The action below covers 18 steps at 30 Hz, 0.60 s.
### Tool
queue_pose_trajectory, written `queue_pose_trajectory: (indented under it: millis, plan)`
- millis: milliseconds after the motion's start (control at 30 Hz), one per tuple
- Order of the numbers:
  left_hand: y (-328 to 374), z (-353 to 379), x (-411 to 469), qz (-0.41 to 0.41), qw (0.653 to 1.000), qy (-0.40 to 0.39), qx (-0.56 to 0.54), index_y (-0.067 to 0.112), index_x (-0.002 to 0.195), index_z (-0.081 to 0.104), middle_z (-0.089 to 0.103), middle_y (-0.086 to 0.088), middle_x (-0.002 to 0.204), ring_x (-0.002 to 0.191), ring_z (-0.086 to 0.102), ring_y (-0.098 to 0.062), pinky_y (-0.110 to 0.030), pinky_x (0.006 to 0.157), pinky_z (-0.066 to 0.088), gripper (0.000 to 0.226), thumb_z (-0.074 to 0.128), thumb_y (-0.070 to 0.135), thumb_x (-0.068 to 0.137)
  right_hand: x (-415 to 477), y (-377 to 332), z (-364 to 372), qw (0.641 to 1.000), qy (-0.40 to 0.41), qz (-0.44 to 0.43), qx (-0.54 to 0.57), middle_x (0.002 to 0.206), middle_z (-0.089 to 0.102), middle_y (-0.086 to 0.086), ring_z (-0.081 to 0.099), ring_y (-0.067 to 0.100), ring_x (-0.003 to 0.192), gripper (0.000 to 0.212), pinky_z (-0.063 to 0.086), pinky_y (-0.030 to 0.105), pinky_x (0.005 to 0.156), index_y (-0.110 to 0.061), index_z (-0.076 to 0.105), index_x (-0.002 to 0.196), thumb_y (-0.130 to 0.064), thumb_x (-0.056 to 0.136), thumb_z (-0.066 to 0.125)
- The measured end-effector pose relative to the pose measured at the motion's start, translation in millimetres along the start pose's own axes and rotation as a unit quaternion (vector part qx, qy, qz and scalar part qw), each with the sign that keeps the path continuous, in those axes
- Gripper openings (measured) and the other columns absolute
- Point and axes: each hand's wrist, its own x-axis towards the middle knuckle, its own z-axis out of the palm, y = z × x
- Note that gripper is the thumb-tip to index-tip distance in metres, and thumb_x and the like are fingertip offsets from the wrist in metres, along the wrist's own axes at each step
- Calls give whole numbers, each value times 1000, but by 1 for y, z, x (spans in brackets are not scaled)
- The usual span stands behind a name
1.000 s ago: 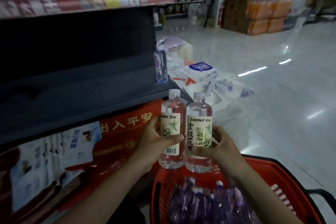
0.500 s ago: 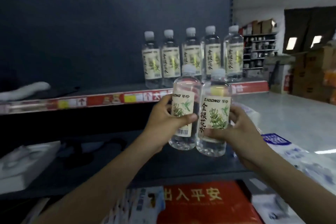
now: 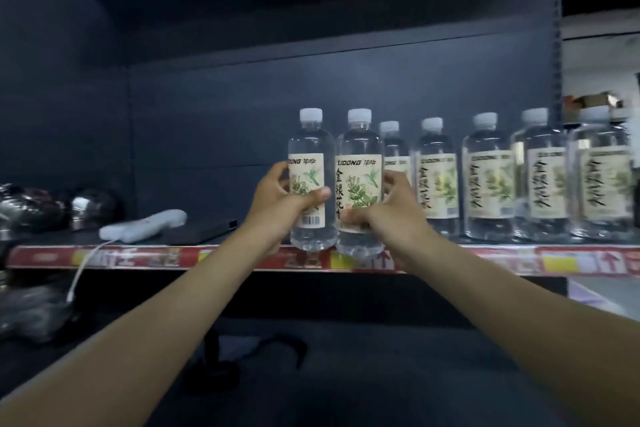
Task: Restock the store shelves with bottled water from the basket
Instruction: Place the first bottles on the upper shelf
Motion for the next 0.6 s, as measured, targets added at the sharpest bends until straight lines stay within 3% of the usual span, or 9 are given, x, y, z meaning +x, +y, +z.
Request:
queue_pose_trajectory:
  millis: [67, 200, 267, 367, 500, 600]
  plan:
    - [-11, -5, 11, -12, 1000, 13, -5, 17, 130, 52, 69, 0, 115, 102, 69, -17, -40, 89, 58, 68, 85, 13, 71, 13, 6, 15, 1000, 3, -10, -23, 109, 58, -2, 66, 25, 97, 86, 60, 41, 81, -22, 36, 133, 14, 68, 78]
    - [-32, -7, 27, -8, 999, 34, 11, 21, 123, 51, 67, 5, 110, 97, 66, -9, -28, 80, 57, 61, 85, 14, 72, 28, 19, 29, 999, -6, -21, -49, 97, 55, -10, 59, 7, 79, 79, 50, 13, 57, -17, 33, 136, 12, 75, 74]
    - [-40, -7, 33, -5, 999, 27, 20, 24, 125, 49, 65, 8, 109, 95, 64, -5, -23, 76, 55, 62, 84, 17, 74, 34, 24, 29, 997, -14, -31, -76, 95, 56, -13, 57, 3, 77, 75, 47, 6, 52, -16, 33, 138, 6, 79, 74]
    - [-50, -4, 42, -11, 999, 25, 33, 24, 133, 46, 64, 7, 113, 98, 64, -8, -33, 87, 56, 69, 83, 22, 75, 47, 35, 30, 992, -5, -20, -124, 104, 60, -7, 63, 15, 99, 62, 51, 25, 82, -17, 37, 134, -9, 85, 74]
    - [-52, 3, 49, -23, 997, 23, 77, 24, 133, 45, 64, 10, 108, 100, 63, -11, -34, 91, 52, 66, 82, 24, 78, 57, 37, 35, 985, -3, 8, -173, 145, 49, 10, 50, 32, 130, 83, 43, 45, 107, -19, 17, 153, -22, 89, 70]
    - [-52, -1, 47, -47, 990, -9, 132, 24, 129, 46, 67, 7, 109, 95, 64, -10, -28, 79, 53, 67, 83, 15, 75, 50, 35, 34, 970, -5, 49, -239, 153, 37, 17, 46, 33, 131, 75, 44, 42, 100, -10, 13, 151, -29, 96, 61]
